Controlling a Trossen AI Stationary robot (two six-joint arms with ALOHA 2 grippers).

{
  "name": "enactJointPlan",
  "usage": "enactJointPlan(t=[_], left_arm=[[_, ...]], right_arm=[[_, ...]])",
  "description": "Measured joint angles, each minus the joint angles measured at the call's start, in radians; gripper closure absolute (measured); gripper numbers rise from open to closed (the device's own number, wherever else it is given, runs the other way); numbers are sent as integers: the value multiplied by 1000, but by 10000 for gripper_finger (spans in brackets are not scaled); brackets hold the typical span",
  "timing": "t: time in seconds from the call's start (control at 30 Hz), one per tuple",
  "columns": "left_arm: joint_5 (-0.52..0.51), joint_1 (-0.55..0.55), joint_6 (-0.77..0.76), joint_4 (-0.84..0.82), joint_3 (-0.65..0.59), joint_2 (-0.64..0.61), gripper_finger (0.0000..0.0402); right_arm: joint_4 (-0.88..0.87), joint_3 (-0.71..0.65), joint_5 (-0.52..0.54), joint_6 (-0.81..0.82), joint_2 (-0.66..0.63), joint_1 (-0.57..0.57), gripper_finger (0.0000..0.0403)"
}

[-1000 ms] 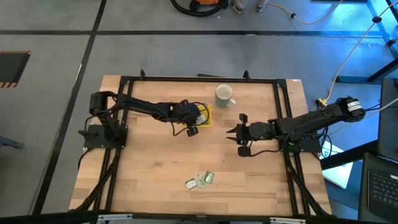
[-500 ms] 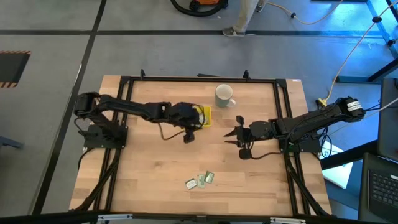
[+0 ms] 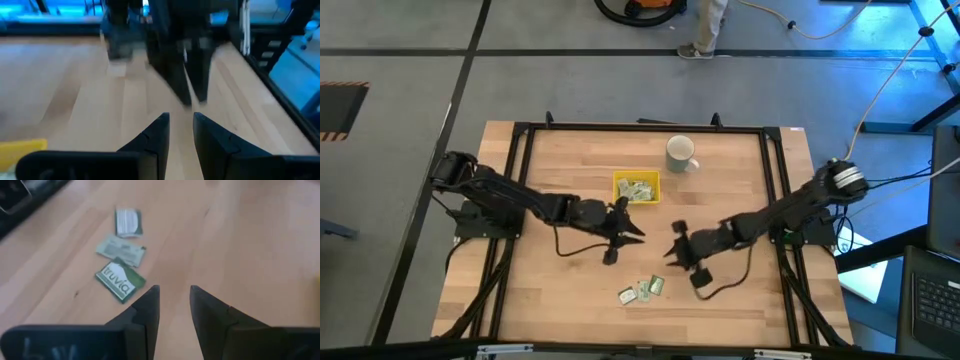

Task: Pick and place Stevia / Truvia into bins
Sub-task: Put the right truvia tea packet into the yellow bin

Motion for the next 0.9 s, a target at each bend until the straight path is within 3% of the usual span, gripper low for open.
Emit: enactJointPlan(t=[0.13, 0.43, 0.9], left_arm=[[-46, -35, -3, 88, -40, -1, 323], [-83, -54, -10, 80, -42, -5, 325], [-83, -53, -13, 72, -42, -5, 327]], right_arm=[[-103, 122, 22, 0, 141, 21, 292], [-197, 285, 3, -8, 350, 35, 292], [-182, 297, -13, 54, 371, 48, 292]])
